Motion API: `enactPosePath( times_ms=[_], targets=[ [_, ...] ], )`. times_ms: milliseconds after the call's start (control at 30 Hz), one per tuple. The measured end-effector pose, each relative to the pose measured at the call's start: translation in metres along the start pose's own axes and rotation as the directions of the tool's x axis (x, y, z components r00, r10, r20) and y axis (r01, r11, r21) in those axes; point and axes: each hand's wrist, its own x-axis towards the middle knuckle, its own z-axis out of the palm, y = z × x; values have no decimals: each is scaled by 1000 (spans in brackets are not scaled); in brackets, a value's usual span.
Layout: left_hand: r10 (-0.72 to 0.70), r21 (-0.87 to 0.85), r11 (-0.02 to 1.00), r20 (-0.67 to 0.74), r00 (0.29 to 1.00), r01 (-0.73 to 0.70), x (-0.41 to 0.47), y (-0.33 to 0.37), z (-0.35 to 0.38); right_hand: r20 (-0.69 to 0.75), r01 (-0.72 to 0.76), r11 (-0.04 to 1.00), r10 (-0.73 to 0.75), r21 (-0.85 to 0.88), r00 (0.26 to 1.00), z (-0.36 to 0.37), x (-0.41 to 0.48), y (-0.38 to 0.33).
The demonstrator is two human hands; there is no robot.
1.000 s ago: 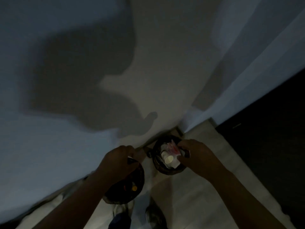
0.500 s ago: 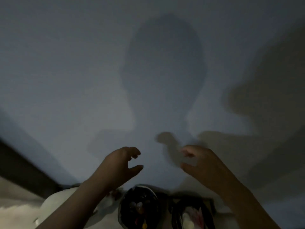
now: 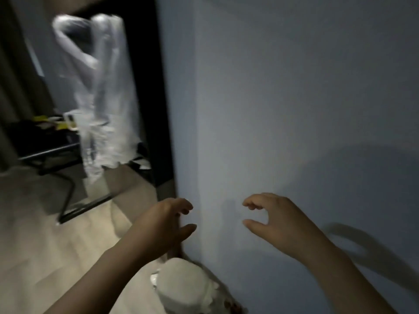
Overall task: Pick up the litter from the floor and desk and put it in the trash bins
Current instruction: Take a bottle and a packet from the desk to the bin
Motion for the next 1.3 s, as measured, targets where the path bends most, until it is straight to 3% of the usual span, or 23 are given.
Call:
enactPosePath(
  times_ms=[167, 333, 600, 733, 1000, 1300],
  targets=[
    [-110, 46, 992, -195, 975, 121, -66, -74, -91, 20, 233, 972, -233, 11, 972, 26, 49, -125],
    [-198, 50, 973, -335, 921, 227, -148, -143, -172, 12, 376, 925, -377, 50, 926, 59, 68, -257],
    [-343, 90, 906, -419, 841, 415, -258, -236, -249, 43, 545, 831, -552, 108, 833, 127, 84, -414],
    [-390, 80, 878, -453, 802, 472, -289, -270, -274, 79, 611, 789, -615, 70, 785, 155, 102, -469],
    [-479, 9, 827, -513, 713, 562, -301, -340, -304, 122, 682, 714, -700, 162, 704, 211, 155, -548],
    [-479, 20, 808, -558, 678, 588, -229, -450, -339, 67, 682, 693, -711, 235, 700, 261, 280, -588]
  ],
)
